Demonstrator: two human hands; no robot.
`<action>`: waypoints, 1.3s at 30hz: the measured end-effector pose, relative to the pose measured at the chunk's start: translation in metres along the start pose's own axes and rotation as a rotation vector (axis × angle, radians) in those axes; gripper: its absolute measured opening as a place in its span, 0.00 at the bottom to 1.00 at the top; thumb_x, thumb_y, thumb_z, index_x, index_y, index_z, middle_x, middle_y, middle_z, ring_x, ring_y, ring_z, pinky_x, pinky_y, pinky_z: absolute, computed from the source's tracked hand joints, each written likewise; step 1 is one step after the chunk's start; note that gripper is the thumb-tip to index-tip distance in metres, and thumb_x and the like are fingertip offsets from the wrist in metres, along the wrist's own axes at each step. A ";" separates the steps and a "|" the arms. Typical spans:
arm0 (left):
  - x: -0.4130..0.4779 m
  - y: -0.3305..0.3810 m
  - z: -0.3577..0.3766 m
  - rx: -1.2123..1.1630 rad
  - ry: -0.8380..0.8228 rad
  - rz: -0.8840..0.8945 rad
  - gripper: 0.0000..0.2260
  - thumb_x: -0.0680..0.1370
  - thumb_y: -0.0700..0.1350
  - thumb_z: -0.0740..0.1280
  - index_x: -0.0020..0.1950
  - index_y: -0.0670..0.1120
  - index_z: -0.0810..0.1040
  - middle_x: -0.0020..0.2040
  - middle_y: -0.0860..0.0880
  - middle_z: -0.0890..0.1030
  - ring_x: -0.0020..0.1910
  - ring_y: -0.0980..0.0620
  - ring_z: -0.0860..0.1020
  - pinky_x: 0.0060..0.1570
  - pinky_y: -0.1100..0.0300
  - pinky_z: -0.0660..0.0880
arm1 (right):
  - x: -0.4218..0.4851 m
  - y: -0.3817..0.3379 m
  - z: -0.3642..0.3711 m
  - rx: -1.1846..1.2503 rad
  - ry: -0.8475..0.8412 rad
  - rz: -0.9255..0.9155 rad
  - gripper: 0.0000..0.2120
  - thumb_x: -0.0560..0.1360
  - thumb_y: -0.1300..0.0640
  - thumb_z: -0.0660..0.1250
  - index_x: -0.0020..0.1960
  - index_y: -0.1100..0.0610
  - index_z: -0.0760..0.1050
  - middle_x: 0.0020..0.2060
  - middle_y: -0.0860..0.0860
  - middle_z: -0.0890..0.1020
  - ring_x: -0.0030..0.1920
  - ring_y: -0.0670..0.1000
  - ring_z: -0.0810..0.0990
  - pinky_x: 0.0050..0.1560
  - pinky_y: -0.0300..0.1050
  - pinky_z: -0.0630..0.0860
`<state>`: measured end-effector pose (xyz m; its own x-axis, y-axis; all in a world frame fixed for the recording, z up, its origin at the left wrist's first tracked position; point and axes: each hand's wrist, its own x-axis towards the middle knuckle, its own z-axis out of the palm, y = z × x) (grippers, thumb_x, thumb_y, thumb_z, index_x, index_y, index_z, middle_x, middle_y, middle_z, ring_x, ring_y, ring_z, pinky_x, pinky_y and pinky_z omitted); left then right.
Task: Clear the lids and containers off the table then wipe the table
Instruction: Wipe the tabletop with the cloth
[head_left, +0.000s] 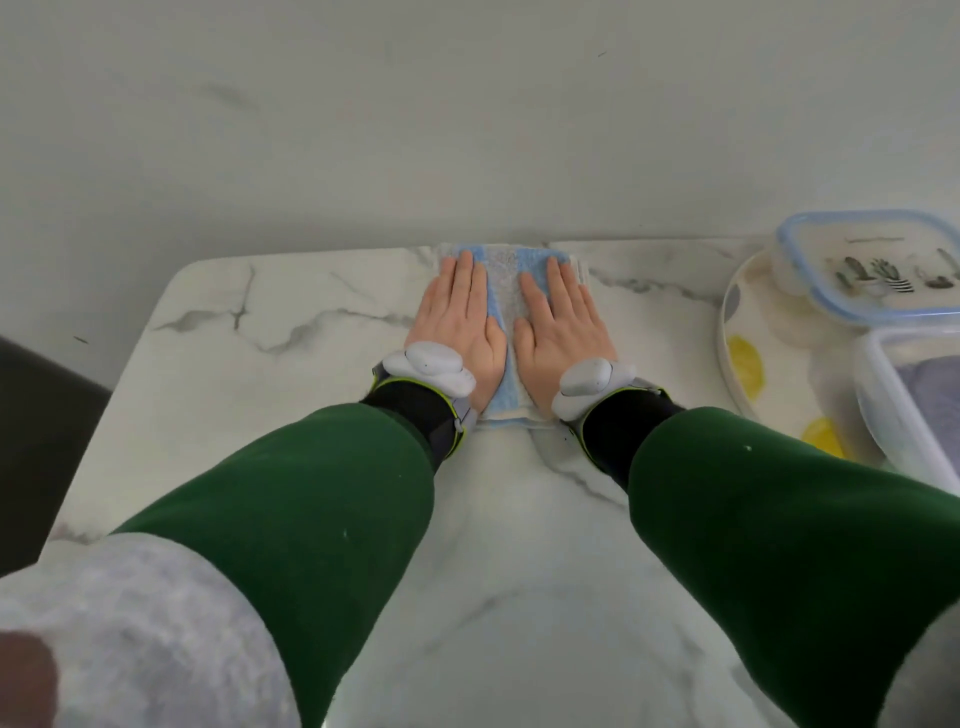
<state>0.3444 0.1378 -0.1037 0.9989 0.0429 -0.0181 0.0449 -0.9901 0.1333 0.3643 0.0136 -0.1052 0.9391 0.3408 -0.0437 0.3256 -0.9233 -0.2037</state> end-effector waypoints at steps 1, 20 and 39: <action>0.004 -0.001 -0.001 0.005 0.000 -0.005 0.27 0.82 0.46 0.48 0.78 0.39 0.45 0.79 0.43 0.44 0.79 0.47 0.43 0.78 0.55 0.44 | 0.004 -0.001 0.000 -0.006 0.005 0.001 0.26 0.82 0.52 0.46 0.78 0.57 0.46 0.77 0.57 0.44 0.77 0.54 0.41 0.77 0.48 0.41; -0.003 -0.100 -0.012 0.009 0.031 -0.031 0.26 0.82 0.45 0.48 0.78 0.39 0.47 0.79 0.43 0.47 0.79 0.47 0.45 0.78 0.56 0.44 | 0.035 -0.095 0.022 0.020 0.031 -0.044 0.26 0.81 0.51 0.45 0.78 0.56 0.46 0.77 0.56 0.46 0.78 0.53 0.42 0.77 0.46 0.40; -0.051 -0.152 -0.024 0.027 -0.007 -0.083 0.26 0.82 0.45 0.47 0.78 0.39 0.45 0.79 0.42 0.44 0.79 0.47 0.43 0.78 0.55 0.45 | 0.011 -0.156 0.038 0.045 0.060 -0.085 0.26 0.81 0.52 0.46 0.78 0.56 0.48 0.77 0.56 0.47 0.78 0.53 0.43 0.77 0.46 0.39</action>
<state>0.2868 0.2891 -0.0995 0.9916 0.1245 -0.0348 0.1275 -0.9863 0.1047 0.3198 0.1684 -0.1112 0.9138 0.4049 0.0335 0.4000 -0.8822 -0.2483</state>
